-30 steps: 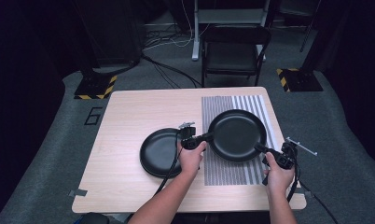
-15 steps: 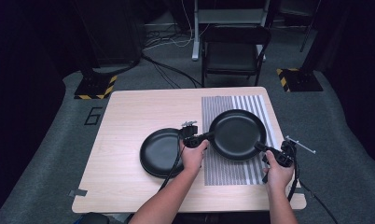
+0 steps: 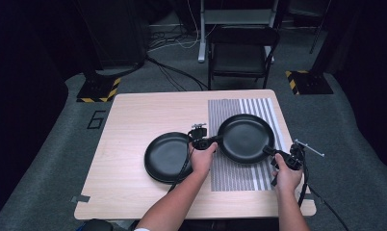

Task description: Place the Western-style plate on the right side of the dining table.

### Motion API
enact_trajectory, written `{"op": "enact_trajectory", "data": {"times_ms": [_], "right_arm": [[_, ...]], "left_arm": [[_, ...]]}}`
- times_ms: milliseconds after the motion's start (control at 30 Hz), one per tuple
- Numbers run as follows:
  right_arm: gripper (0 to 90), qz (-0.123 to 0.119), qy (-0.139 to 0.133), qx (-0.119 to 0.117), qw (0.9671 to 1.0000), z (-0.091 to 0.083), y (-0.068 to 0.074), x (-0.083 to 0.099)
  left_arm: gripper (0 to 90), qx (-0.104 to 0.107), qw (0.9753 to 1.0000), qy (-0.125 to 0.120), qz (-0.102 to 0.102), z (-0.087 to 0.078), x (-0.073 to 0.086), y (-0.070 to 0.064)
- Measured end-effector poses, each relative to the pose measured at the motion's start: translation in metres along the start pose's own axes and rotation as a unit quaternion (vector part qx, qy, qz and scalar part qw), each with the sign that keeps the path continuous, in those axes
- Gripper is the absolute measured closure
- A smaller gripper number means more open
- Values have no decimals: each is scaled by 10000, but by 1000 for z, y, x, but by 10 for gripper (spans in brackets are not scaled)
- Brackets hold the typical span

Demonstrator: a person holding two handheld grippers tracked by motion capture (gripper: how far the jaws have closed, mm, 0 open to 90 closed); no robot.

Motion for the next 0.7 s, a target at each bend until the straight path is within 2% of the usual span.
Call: {"op": "enact_trajectory", "data": {"times_ms": [200,233,267,333,367,400,433,500,600,633,667,700], "right_arm": [[781,148,32,-56,9999,6,-5,-3],[780,278,80,-86,9995,7,-4,-4],[779,161,43,-75,9998,9,-6,-5],[778,228,58,-72,9997,11,-6,-5],[777,247,70,-69,9996,12,-7,-5],[776,366,106,-64,9993,13,-5,-6],[776,287,80,-52,9995,14,-8,-6],[775,367,122,-34,9992,16,-9,-7],[774,264,120,-2,9996,17,-9,-10],[775,371,171,17,9992,17,-6,-12],[776,236,122,42,9996,19,-7,-13],[777,237,135,69,9996,20,-6,-13]], "left_arm": [[763,-97,9999,23,10,5,-6,0],[763,-104,9999,43,-29,6,-9,1],[764,-120,9999,69,-40,7,-10,2],[763,-165,9998,98,10,9,-12,3],[764,-174,9998,103,-59,10,-13,2],[764,-206,9997,102,-62,11,-14,2],[763,-216,9997,109,-55,12,-14,2],[763,-232,9996,139,-67,14,-16,3],[762,-223,9996,157,-112,16,-16,4],[761,-229,9994,187,-164,17,-17,5],[760,-251,9993,201,-177,18,-17,7],[759,-288,9991,208,-238,20,-17,7]]}}
Point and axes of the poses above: each handheld gripper's, and its own axes: z roughly forward along the jaws, x roughly out of its underside, y roughly to its left, the point moved 1 cm from there along z, roughly forward along the jaws, and after that the axes turned 6 degrees about y, right-handed, at the moved point
